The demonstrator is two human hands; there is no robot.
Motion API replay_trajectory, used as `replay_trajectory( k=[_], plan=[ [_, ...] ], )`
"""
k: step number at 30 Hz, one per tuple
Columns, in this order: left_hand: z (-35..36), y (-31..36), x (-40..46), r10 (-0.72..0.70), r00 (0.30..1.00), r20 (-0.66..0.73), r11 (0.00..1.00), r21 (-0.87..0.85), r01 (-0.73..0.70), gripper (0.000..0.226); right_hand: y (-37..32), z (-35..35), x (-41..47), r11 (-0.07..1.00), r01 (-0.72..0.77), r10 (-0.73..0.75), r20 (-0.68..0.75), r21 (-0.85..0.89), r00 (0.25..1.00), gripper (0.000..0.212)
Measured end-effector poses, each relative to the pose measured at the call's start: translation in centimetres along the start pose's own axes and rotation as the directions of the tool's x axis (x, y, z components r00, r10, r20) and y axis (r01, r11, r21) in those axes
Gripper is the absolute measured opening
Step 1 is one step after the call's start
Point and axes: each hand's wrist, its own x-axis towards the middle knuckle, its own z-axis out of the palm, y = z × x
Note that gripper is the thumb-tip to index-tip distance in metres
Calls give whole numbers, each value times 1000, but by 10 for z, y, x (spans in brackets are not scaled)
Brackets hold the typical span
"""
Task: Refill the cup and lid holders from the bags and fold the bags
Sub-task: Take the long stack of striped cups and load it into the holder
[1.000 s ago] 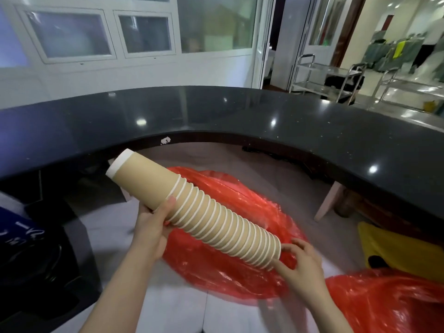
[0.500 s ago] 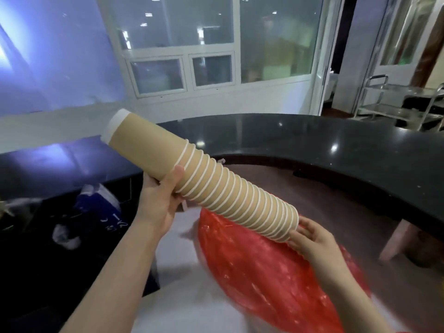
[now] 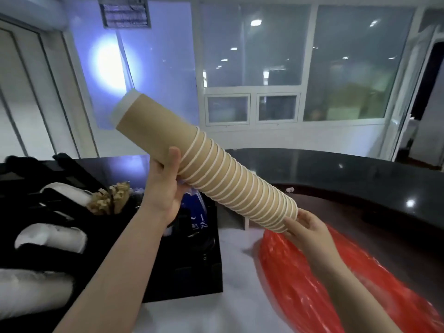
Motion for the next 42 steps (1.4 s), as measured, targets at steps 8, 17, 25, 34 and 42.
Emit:
replay_trajectory(
  k=[8, 17, 25, 34, 42],
  plan=[
    [-80, 129, 7, 181, 980, -81, 978, 117, -171, 66, -74, 136, -23, 985, 105, -123, 127, 137, 984, 35],
    [-234, 287, -37, 337, 938, -83, 911, 280, -302, 71, -133, 328, -115, 954, 44, -132, 287, 295, 949, 32],
    [-379, 354, -91, 287, 932, -222, 926, 315, -210, 43, -162, 462, -157, 972, -109, 27, 362, 208, 932, 36],
    [-492, 388, -88, 346, 855, -387, 928, 272, -253, 46, -181, 630, -166, 978, -201, 157, 463, 49, 872, 20],
    [-582, 396, -65, 363, 809, -462, 924, 292, -247, 64, -181, 743, -126, 963, -260, 256, 513, -66, 819, 7]
  ],
)
